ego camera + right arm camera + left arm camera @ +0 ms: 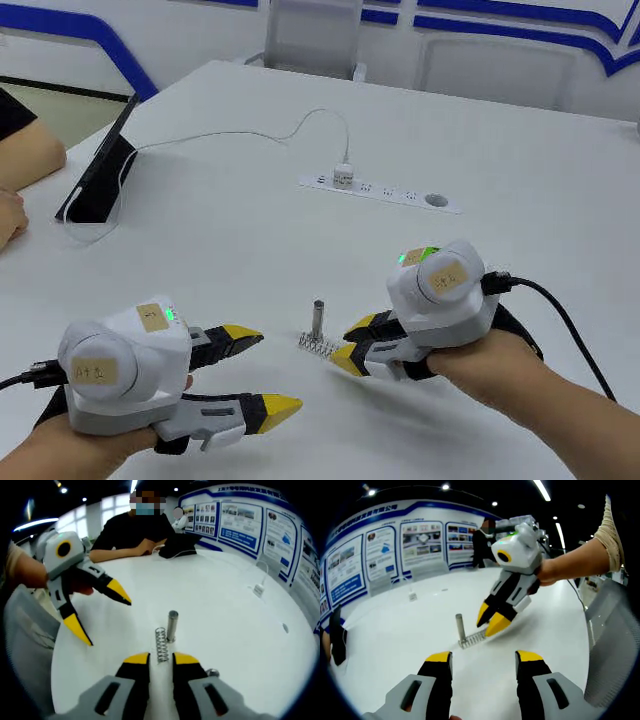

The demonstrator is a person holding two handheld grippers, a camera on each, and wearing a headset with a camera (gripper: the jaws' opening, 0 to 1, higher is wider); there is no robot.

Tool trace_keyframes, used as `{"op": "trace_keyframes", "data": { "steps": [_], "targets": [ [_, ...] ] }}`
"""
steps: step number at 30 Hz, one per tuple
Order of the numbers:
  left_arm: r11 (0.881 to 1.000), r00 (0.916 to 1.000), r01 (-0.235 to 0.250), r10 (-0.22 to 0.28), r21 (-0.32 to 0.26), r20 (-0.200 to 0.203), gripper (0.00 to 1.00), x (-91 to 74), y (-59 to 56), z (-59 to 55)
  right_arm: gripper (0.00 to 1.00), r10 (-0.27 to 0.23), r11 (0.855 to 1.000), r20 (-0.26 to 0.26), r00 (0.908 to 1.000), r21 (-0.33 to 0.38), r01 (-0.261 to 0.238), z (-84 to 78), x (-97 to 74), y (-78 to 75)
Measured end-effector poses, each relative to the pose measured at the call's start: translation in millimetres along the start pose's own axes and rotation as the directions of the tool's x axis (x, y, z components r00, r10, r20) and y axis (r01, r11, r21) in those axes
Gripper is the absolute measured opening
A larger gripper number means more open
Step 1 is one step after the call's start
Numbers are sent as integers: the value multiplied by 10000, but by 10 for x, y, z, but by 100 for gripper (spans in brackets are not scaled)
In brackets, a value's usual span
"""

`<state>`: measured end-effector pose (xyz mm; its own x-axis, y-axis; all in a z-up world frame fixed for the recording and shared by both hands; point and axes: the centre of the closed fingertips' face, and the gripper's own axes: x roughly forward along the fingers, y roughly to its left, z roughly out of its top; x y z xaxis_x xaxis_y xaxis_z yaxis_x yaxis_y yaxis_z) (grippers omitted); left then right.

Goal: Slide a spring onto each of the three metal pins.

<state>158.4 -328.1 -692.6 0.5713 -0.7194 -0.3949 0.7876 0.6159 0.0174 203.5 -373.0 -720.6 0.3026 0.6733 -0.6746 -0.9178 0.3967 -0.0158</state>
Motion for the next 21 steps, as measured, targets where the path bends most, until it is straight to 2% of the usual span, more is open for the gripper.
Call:
{"op": "trace_keyframes", "data": {
  "steps": [21],
  "targets": [
    [9999,10000,-73,72,-96,-38,50,-14,48,-41,18,49,9997,-311,9995,229,-42,-51,137,19]
  ]
}}
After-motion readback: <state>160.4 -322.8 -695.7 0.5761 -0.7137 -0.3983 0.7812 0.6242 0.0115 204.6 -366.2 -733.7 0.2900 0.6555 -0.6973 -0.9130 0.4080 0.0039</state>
